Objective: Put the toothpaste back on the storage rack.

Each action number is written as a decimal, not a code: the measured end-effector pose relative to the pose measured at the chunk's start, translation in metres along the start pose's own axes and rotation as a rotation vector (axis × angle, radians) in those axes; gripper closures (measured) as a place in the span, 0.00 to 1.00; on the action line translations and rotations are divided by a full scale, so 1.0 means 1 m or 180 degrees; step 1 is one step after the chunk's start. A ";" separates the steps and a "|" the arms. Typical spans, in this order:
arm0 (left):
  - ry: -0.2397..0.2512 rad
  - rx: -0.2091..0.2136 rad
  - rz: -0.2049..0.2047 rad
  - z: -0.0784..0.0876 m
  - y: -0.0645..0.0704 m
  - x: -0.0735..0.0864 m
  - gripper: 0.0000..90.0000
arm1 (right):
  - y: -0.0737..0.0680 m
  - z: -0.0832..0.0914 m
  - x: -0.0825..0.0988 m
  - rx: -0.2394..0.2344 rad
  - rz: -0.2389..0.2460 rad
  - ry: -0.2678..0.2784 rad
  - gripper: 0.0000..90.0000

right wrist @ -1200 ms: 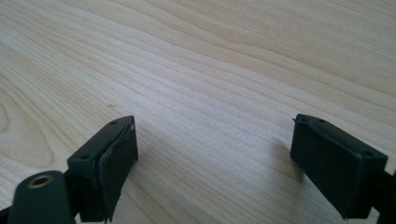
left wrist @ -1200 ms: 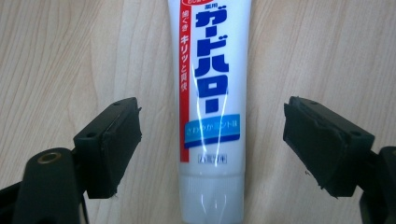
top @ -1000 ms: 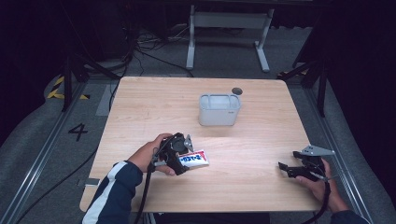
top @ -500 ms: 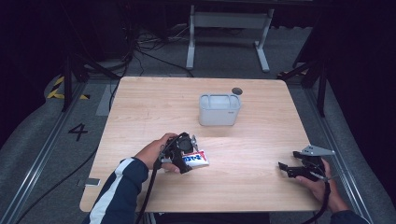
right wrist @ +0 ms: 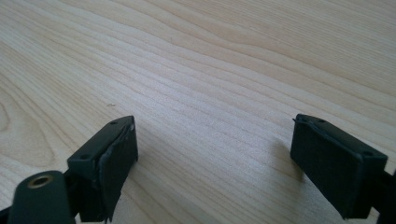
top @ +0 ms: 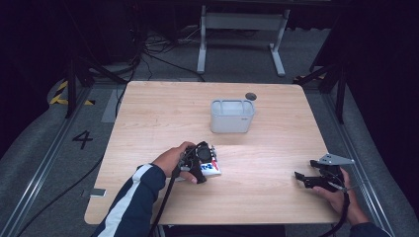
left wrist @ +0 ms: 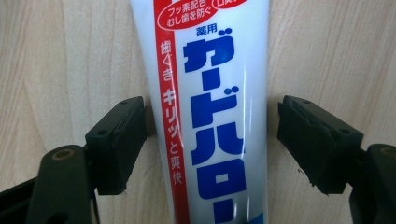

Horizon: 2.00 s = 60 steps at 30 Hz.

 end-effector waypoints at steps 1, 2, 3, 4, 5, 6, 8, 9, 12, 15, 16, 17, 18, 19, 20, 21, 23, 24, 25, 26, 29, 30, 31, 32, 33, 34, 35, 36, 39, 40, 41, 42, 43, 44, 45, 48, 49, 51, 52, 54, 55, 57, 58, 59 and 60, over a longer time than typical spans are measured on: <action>-0.0013 0.0020 -0.0002 0.000 0.000 -0.001 0.26 | 0.000 0.000 0.000 0.0000 0.0005 -0.0001 0.17; -0.0001 0.0021 0.0011 -0.001 0.000 -0.001 0.25 | 0.000 0.000 0.000 0.0000 0.0005 -0.0001 0.17; -0.0006 0.0009 0.0024 -0.001 0.000 -0.002 0.24 | 0.000 0.000 0.000 -0.0001 0.0005 -0.0001 0.17; 0.0002 0.0011 0.0025 -0.001 0.000 -0.003 0.25 | 0.000 0.000 0.000 -0.0001 0.0005 -0.0002 0.17; 0.0017 0.0027 -0.0002 0.000 0.000 -0.004 0.27 | 0.000 0.000 0.000 0.0000 0.0005 -0.0001 0.17; 0.0022 0.0037 0.0003 0.000 0.001 -0.004 0.29 | 0.000 0.000 0.000 0.0000 0.0005 -0.0001 0.17; 0.0039 0.0027 0.0009 0.001 0.001 -0.004 0.35 | 0.000 0.000 0.000 0.0000 0.0005 -0.0001 0.17; 0.0048 0.0028 0.0019 0.002 0.000 -0.003 0.37 | 0.000 0.000 0.000 0.0000 0.0005 -0.0001 0.17; 0.0095 0.0018 0.0072 0.003 -0.002 -0.002 0.45 | 0.000 0.000 0.000 0.0000 0.0005 -0.0001 0.17; 0.0100 0.0008 0.0097 0.004 -0.002 -0.002 0.47 | 0.000 0.000 0.000 0.0000 0.0005 -0.0001 0.17; 0.0100 -0.0003 0.0132 0.003 -0.001 -0.002 0.47 | 0.000 0.000 0.000 0.0001 0.0005 -0.0002 0.17; 0.0098 -0.0008 0.0142 0.004 -0.001 -0.002 0.48 | 0.000 0.000 0.000 0.0000 0.0005 -0.0001 0.17; 0.0108 -0.0002 0.0142 0.004 -0.001 -0.002 0.48 | 0.000 0.000 0.000 0.0000 0.0005 -0.0001 0.17; 0.0102 0.0016 0.0143 0.004 -0.001 -0.002 0.49 | 0.000 0.000 0.000 0.0000 0.0005 -0.0001 0.17; 0.0126 0.0018 0.0185 0.004 -0.002 -0.001 0.49 | 0.000 0.000 0.000 0.0000 0.0006 -0.0001 0.17; 0.0135 0.0038 0.0210 0.004 -0.002 -0.001 0.51 | 0.000 0.000 0.000 0.0000 0.0006 -0.0001 0.17; 0.0174 0.0003 0.0238 0.007 -0.002 0.001 0.54 | 0.000 0.000 0.000 -0.0001 0.0006 -0.0001 0.17; 0.0179 0.0000 0.0232 0.008 -0.002 0.001 0.57 | 0.000 0.000 0.000 -0.0001 0.0006 -0.0002 0.17; 0.0201 -0.0026 0.0254 0.010 -0.001 0.002 0.59 | 0.000 0.000 0.000 -0.0001 0.0006 -0.0002 0.17; 0.0221 -0.0025 0.0262 0.011 -0.001 0.002 0.61 | 0.000 0.000 0.000 -0.0001 0.0006 -0.0002 0.17; 0.0273 -0.0024 0.0311 0.014 0.000 0.005 0.65 | 0.000 0.000 0.000 -0.0001 0.0012 -0.0001 0.17; 0.0294 -0.0025 0.0324 0.016 -0.001 0.006 0.65 | 0.000 0.000 0.000 -0.0003 0.0012 0.0000 0.17; 0.0338 -0.0033 0.0368 0.017 0.000 0.007 0.66 | 0.000 0.000 0.000 -0.0003 0.0002 0.0004 0.17; 0.0339 -0.0034 0.0368 0.019 -0.001 0.009 0.67 | 0.000 0.000 0.000 -0.0002 0.0003 0.0006 0.17; 0.0339 -0.0034 0.0368 0.019 -0.001 0.009 0.67 | 0.000 0.000 0.000 -0.0002 0.0003 0.0006 0.17; 0.0371 -0.0044 0.0393 0.020 -0.001 0.011 0.67 | 0.000 0.001 0.000 0.0000 0.0003 0.0005 0.17; 0.0393 -0.0029 0.0410 0.022 0.000 0.012 0.67 | 0.000 0.001 0.000 0.0000 0.0003 0.0006 0.17; 0.0437 -0.0018 0.0433 0.025 0.000 0.014 0.67 | 0.000 0.001 0.000 0.0000 0.0003 0.0006 0.17; 0.0555 -0.0035 0.0476 0.033 -0.001 0.019 0.68 | 0.000 0.001 0.000 -0.0002 0.0005 0.0005 0.17; 0.0599 -0.0047 0.0489 0.035 -0.001 0.020 0.68 | 0.000 0.001 0.001 0.0000 0.0003 0.0005 0.17; 0.0626 -0.0036 0.0508 0.038 -0.001 0.021 0.69 | 0.000 0.001 0.001 0.0000 0.0004 0.0005 0.17; 0.0668 -0.0059 0.0513 0.040 0.000 0.022 0.69 | 0.000 0.001 0.001 0.0000 0.0003 0.0004 0.17; 0.0697 -0.0069 0.0505 0.042 0.000 0.023 0.69 | 0.000 0.001 0.001 0.0001 -0.0002 0.0003 0.17; 0.0737 -0.0060 0.0519 0.044 0.000 0.024 0.69 | 0.000 0.001 0.001 0.0002 -0.0002 0.0003 0.17; 0.0778 -0.0072 0.0495 0.046 -0.001 0.024 0.69 | 0.000 0.001 0.001 0.0001 -0.0002 0.0002 0.17; 0.0875 -0.0065 0.0530 0.052 0.000 0.025 0.70 | 0.000 0.001 0.001 0.0001 -0.0001 0.0002 0.17; 0.0908 -0.0068 0.0525 0.054 0.000 0.025 0.70 | 0.000 0.001 0.001 0.0000 -0.0001 0.0002 0.17; 0.0958 -0.0086 0.0511 0.057 0.000 0.025 0.70 | 0.000 0.001 0.001 0.0001 -0.0001 0.0002 0.17; 0.0987 -0.0108 0.0508 0.059 0.000 0.025 0.70 | 0.000 0.001 0.001 0.0002 -0.0001 0.0003 0.17; 0.1056 -0.0110 0.0513 0.062 0.001 0.024 0.70 | 0.000 0.001 0.001 0.0002 0.0000 0.0002 0.17; 0.1082 -0.0122 0.0484 0.064 0.001 0.024 0.70 | 0.000 0.001 0.001 0.0002 -0.0001 0.0002 0.17; 0.1127 -0.0135 0.0489 0.066 0.001 0.024 0.70 | 0.000 0.001 0.001 0.0002 0.0000 0.0002 0.17; 0.1149 -0.0146 0.0496 0.066 0.002 0.024 0.70 | 0.000 0.001 0.001 0.0002 0.0000 0.0001 0.17; 0.1176 -0.0152 0.0506 0.067 0.002 0.023 0.70 | 0.000 0.001 0.001 0.0002 0.0000 0.0002 0.17; 0.1196 -0.0150 0.0514 0.067 0.002 0.023 0.70 | 0.000 0.001 0.001 0.0002 0.0000 0.0002 0.17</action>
Point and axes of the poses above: each handheld gripper's, and its own axes: z roughly backward along the jaws, x roughly out of its underside, y roughly to its right, the point moved 4 cm from there along -z, roughly forward along the jaws, and after that the axes turned 4 degrees about z, right-handed, at the moved point
